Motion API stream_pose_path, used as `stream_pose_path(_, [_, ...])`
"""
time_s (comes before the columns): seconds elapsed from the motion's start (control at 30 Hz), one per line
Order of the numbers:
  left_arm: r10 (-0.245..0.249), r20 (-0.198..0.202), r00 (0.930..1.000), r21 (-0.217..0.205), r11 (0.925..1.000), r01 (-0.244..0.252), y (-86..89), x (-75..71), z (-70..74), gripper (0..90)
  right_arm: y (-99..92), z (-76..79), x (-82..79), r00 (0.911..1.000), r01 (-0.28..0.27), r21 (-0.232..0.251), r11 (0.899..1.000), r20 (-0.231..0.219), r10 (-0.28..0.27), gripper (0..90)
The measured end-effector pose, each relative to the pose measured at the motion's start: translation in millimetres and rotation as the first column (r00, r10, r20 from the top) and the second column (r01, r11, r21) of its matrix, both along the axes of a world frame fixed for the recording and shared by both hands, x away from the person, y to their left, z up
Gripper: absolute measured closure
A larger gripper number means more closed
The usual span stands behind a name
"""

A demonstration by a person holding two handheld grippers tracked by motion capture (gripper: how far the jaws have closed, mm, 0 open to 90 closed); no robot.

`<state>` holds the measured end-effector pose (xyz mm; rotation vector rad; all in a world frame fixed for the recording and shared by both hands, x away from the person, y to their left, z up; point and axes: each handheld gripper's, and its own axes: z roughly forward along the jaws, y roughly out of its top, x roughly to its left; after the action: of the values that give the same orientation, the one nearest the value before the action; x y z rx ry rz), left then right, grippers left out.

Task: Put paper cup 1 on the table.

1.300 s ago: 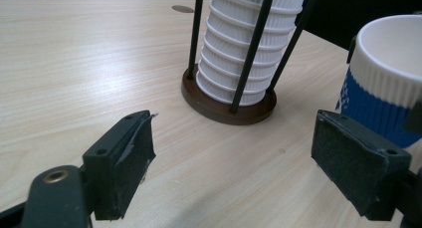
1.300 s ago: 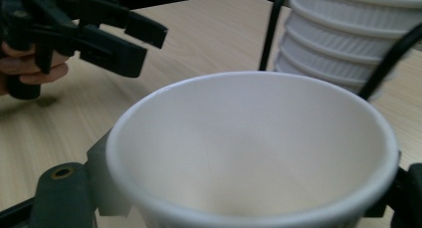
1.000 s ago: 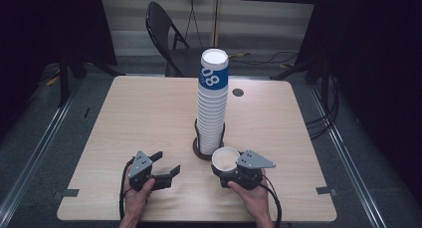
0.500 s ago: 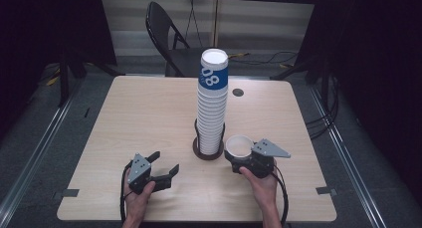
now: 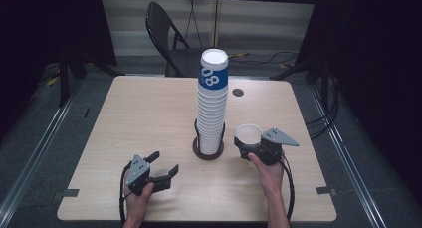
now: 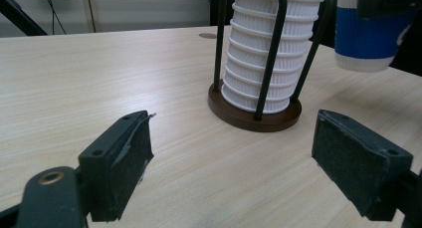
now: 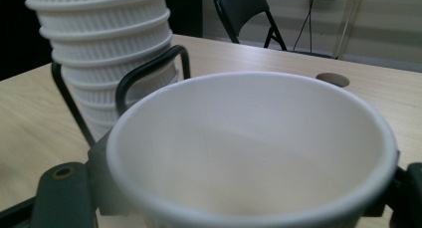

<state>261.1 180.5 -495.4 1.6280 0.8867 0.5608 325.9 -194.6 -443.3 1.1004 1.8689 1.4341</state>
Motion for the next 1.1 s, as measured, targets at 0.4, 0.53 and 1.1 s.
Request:
stream_pose_path(0.4, [0.006, 0.010, 0.9999, 0.004, 1.0000, -0.006, -0.4, -1.4, 0.0, 15.9, -7.3, -1.0, 32.3, 0.9991, 0.042, -0.011, 0.999, -0.009, -0.042, 19.4])
stream_pose_path(0.53, [0.009, 0.009, 0.9999, -0.003, 1.0000, -0.009, 0.0, -1.6, -0.1, 15.9, -3.9, -2.0, 40.6, 0.9990, 0.042, -0.022, 0.999, -0.010, -0.043, 19.2])
stream_pose_path(1.1, [0.010, 0.020, 0.9997, -0.028, 0.9995, -0.010, 2.8, -2.4, -0.7, 15.9, 9.9, -19.4, 80.5, 0.9974, 0.055, -0.032, 0.998, -0.045, -0.056, 18.6])
